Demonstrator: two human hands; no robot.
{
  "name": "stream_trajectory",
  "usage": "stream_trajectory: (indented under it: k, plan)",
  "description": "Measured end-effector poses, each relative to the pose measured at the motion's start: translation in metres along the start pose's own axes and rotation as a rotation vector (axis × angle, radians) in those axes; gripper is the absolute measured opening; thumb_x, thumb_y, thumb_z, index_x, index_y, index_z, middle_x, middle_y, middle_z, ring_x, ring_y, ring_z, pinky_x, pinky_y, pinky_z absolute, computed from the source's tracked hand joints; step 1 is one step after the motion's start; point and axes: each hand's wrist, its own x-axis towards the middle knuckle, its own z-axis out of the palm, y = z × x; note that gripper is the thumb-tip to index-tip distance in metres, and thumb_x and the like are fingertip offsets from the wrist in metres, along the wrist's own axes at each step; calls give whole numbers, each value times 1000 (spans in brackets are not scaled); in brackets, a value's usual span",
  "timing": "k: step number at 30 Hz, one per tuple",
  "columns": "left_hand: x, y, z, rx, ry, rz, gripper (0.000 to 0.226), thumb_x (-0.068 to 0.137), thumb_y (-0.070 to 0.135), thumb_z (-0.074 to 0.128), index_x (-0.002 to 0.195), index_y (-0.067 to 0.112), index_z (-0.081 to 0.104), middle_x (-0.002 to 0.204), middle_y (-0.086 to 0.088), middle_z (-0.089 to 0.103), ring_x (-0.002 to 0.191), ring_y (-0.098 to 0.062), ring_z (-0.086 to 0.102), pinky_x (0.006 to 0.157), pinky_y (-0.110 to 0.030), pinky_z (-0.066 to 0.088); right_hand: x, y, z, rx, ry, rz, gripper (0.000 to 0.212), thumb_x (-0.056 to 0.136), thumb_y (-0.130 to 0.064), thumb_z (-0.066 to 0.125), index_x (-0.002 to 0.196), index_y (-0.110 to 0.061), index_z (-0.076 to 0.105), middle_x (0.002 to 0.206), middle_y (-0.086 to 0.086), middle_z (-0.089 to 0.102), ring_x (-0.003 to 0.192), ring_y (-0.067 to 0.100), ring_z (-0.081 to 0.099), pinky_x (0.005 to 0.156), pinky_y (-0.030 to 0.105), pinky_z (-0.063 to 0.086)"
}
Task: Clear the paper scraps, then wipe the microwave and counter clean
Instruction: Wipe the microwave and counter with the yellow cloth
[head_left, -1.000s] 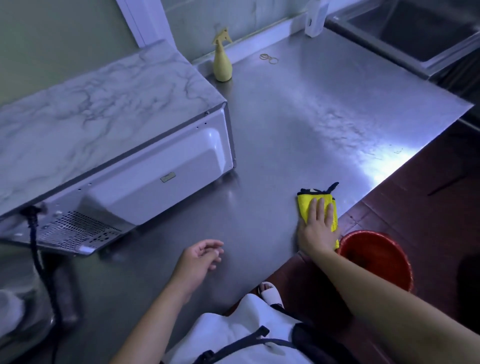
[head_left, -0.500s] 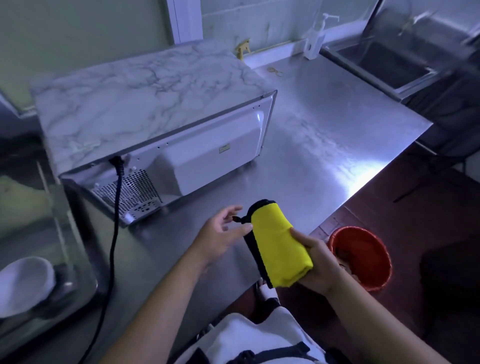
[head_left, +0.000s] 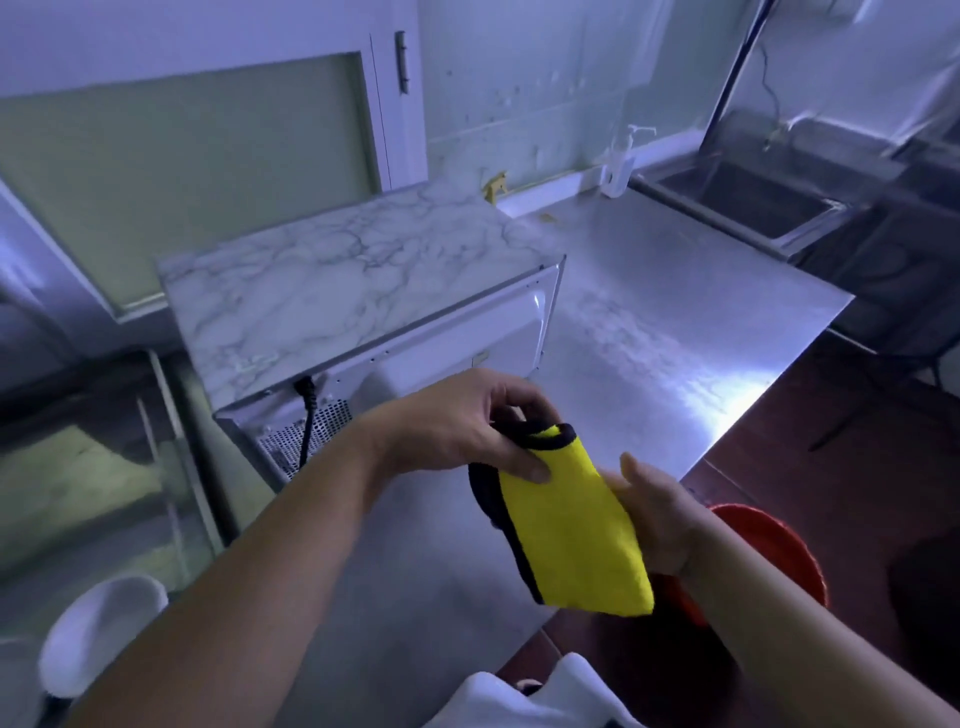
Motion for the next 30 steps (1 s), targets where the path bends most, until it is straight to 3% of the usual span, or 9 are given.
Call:
stream_trajectory:
  k: [2,6,8,11,15,19,22,26,30]
  plan:
    - [5,15,-8,33,-12,13,32,72,15,85,101,23,74,98,-4,75,94,-21,70,85,-36,56,14,-15,3,-101,-99,-35,67,82,-53,71,139,-20,56,132,3,64,118,21,63,98,36,51]
    - [28,32,-35,48,124,-12,28,73,14,84,98,21,74,95,0,75,92,-15,70,84,-32,54,35,-33,-3,-84,-98,19,94,51,-45,92,129,-4,58,122,17,67,109,35,64,98,50,49]
    - [44,33,-42,172,150,-31,25,74,19,84,97,26,74,95,0,74,92,-17,70,86,-37,53,44,-31,-9,27,-12,22,87,53,-39,91,128,-4,63,125,22,65,110,39,63,100,53,48]
    - [67,20,-50,253,170,-59,25,80,21,79,101,32,74,102,14,73,99,-1,67,88,-22,51,54,-23,-21,105,115,67,69,66,-37,82,127,-6,67,131,22,62,113,38,63,101,51,49]
    - [99,-8,-90,419,487,-211,30,87,44,70,116,42,65,125,25,58,114,6,52,92,-21,39,58,-19,-55,194,439,124,58,69,-46,79,114,-9,74,113,19,72,100,37,71,79,45,59]
    - [137,-42,-129,720,690,-401,49,95,44,58,138,20,53,146,-3,49,133,-23,44,108,-32,34,76,-44,-98,159,859,-100,49,84,-59,62,115,-21,64,112,9,70,96,28,68,87,45,53]
    - [150,-68,-134,927,681,-585,57,100,54,37,152,31,33,162,-2,27,148,-27,22,120,-40,13,95,-83,-121,-59,751,-256,34,83,-63,61,112,-45,59,120,-9,64,94,8,66,92,39,49]
    - [147,-84,-132,987,748,-535,55,99,57,31,152,41,29,163,2,24,149,-26,19,122,-45,10,139,-117,-142,-313,665,-470,45,85,-51,53,130,-45,53,127,-11,65,122,18,60,103,40,49]
    - [147,-86,-137,1023,752,-548,59,96,64,30,151,44,31,162,5,27,149,-23,20,120,-46,14,191,-122,-153,-602,832,-862,63,91,-30,53,150,-37,33,152,-5,41,143,15,36,117,41,31]
